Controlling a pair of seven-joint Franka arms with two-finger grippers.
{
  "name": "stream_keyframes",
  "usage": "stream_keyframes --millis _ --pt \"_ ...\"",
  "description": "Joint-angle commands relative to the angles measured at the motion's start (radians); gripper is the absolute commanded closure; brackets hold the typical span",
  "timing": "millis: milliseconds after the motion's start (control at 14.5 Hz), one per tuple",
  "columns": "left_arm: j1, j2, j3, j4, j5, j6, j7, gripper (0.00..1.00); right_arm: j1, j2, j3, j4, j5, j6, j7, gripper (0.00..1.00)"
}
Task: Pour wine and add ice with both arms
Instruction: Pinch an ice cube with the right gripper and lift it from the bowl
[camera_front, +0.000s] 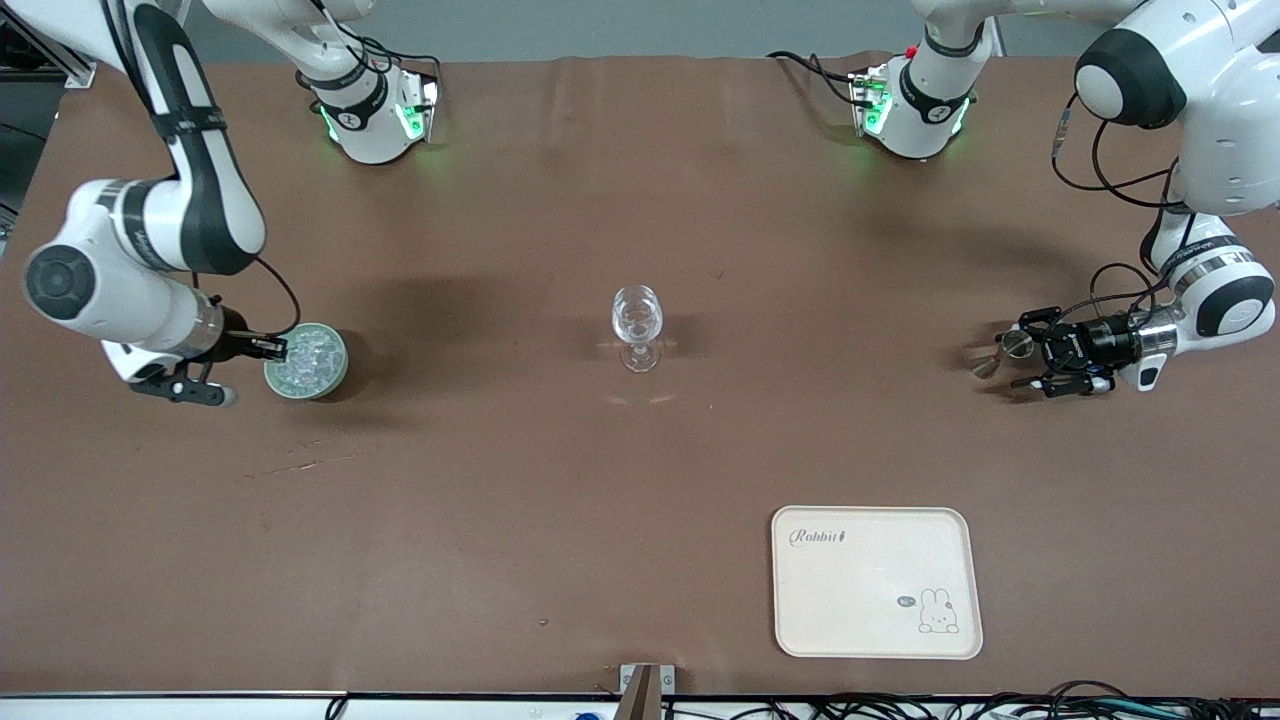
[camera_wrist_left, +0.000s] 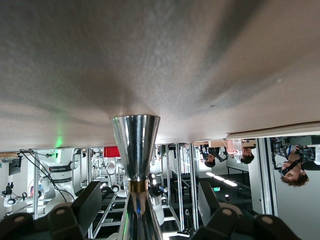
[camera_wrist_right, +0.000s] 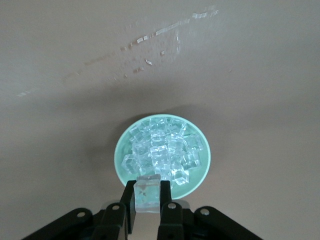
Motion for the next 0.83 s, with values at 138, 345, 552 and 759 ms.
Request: stream_keyframes --millis 138,345,552,759 --pt "0.006 -0.003 -0.021 -0.008 -0.015 -0.013 -0.006 0.17 0.012 -0.048 -0.002 0.223 0.000 -0.213 0.030 0.99" --pt "0.023 -0.002 -0.031 -0.008 -0.015 -0.013 0.008 0.36 0.014 -0.052 -0.002 0.392 0.000 -0.326 0.029 1.00" --pt "0.026 -0.006 -0.030 -0.007 -0.013 -0.013 0.006 0.69 0.012 -0.052 -0.002 0.527 0.000 -0.422 0.024 1.00" --pt "0.033 -0.008 -0.031 -0.004 -0.013 -0.013 -0.001 0.87 0.011 -0.077 0.000 0.619 0.017 -0.538 0.021 1.00"
